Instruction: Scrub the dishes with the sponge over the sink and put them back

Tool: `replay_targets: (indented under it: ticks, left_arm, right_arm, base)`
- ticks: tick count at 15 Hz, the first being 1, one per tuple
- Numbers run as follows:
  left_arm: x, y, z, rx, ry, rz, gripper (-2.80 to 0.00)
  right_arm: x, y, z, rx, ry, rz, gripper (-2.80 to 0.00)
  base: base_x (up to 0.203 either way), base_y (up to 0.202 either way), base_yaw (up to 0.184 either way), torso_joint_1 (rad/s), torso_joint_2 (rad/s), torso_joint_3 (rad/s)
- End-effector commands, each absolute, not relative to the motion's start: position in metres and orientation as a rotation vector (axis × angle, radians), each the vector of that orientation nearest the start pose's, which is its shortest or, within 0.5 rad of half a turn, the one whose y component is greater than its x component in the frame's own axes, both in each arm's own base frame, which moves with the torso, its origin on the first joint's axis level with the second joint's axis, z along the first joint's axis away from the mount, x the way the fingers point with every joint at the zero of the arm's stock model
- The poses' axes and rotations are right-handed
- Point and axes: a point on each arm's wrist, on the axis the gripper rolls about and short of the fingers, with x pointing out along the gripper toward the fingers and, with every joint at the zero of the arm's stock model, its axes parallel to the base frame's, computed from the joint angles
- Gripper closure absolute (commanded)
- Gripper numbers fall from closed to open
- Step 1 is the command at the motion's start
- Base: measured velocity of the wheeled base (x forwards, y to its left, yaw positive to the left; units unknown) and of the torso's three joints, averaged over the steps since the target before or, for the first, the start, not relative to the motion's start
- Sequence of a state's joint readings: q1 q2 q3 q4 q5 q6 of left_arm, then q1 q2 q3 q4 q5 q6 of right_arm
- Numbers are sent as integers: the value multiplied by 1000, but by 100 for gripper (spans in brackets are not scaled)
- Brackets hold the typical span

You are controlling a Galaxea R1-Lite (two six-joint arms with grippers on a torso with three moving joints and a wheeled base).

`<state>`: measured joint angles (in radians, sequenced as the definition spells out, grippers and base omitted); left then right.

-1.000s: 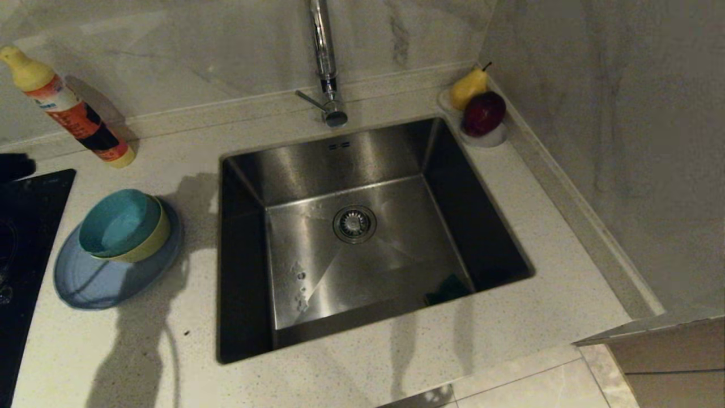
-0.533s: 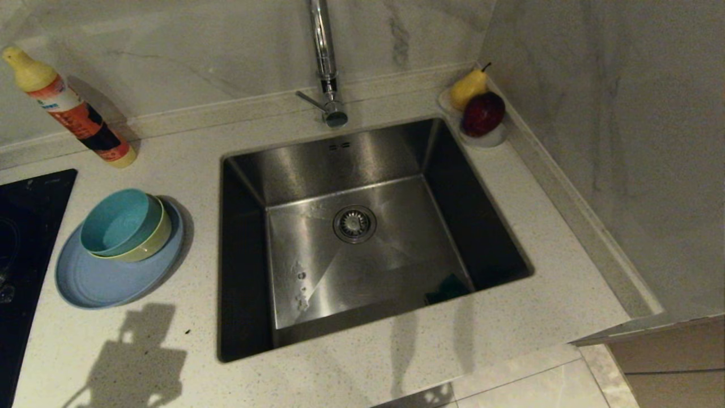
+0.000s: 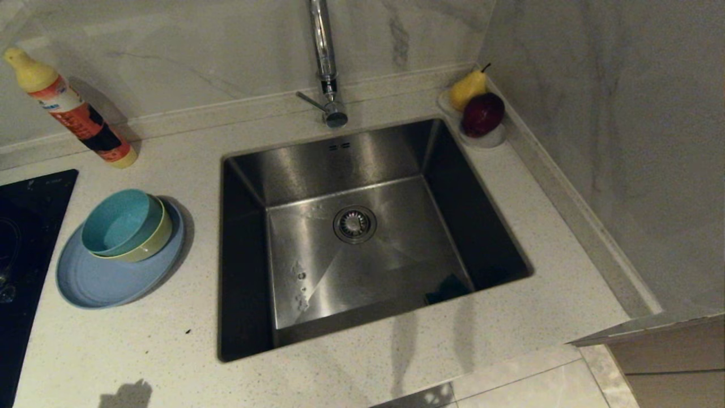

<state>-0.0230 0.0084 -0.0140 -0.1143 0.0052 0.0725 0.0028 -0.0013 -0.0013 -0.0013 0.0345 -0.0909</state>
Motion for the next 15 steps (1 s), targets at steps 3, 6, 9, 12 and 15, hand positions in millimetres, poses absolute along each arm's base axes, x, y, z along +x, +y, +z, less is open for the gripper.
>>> replay_targets:
  ticks: [3,6,9,12,15]
  left_arm:
    - [-20,1,77,47,-82,-13,0]
    - [-20,1,77,12,-86,-12,0]
    - [-20,1,77,11,-86,-11,0]
    - [-20,1,77,11,-86,-12,0]
    - [-20,1,77,11,-85,-12,0]
  right_arm:
    - [-23,1,76,-92,-6,38,0]
    - [-23,1,76,-92,-5,38,0]
    - [-23,1,76,-91,-4,38,0]
    - [-23,0,76,-92,-4,27,0]
    - [-23,0,76,-34,-7,23,0]
  base:
    - [0,0,0,0,0,0]
    - [0,0,0,0,0,0]
    - [0,0,0,0,0,0]
    - [0,0,0,0,0,0]
    - [0,0,0,0,0,0]
